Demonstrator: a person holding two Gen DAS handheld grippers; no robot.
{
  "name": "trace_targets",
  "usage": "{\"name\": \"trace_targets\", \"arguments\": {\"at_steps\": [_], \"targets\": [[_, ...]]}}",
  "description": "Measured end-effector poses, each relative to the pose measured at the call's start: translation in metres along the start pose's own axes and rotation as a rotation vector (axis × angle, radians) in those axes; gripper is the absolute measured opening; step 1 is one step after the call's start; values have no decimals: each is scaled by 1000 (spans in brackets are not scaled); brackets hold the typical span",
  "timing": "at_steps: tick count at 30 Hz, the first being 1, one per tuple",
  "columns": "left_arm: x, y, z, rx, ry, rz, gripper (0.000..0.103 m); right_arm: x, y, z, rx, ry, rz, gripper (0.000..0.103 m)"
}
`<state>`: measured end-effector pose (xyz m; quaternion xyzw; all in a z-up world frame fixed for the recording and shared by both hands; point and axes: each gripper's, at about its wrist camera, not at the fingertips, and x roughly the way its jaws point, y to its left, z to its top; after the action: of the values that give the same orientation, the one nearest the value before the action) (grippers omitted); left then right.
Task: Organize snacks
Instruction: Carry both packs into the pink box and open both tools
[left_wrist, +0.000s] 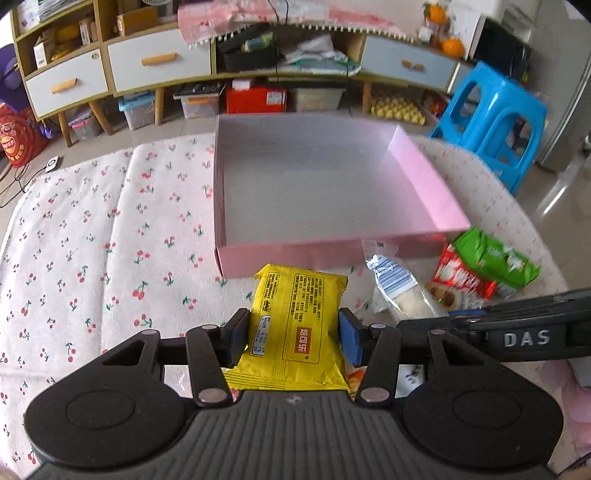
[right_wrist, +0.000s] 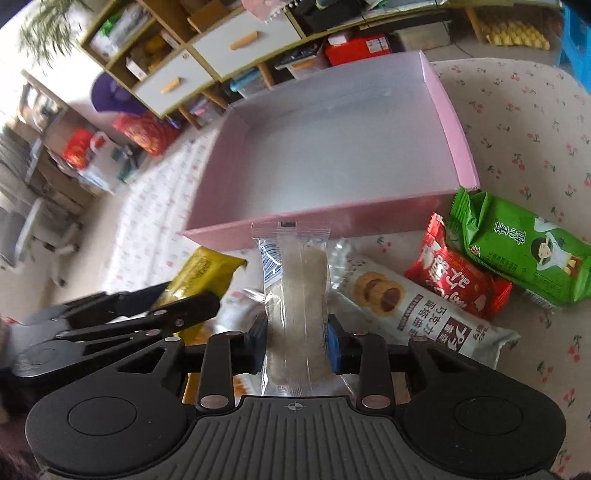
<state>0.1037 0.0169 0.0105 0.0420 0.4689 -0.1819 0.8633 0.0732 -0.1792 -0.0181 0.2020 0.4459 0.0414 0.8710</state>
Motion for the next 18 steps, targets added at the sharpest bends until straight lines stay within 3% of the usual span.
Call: {"name": "trace_targets", "arguments": {"at_steps": [6,15,18], "targets": [[-9,1,9,-34,-90,-8,47,-33,-11,10,40,-96,47,31],[18,15,40,-196,-184,14,47,-31,-37,47,132,-219,10,31],[30,14,47,-179,-201,47,47,-28,-39,55,105,-274,1,31]]}}
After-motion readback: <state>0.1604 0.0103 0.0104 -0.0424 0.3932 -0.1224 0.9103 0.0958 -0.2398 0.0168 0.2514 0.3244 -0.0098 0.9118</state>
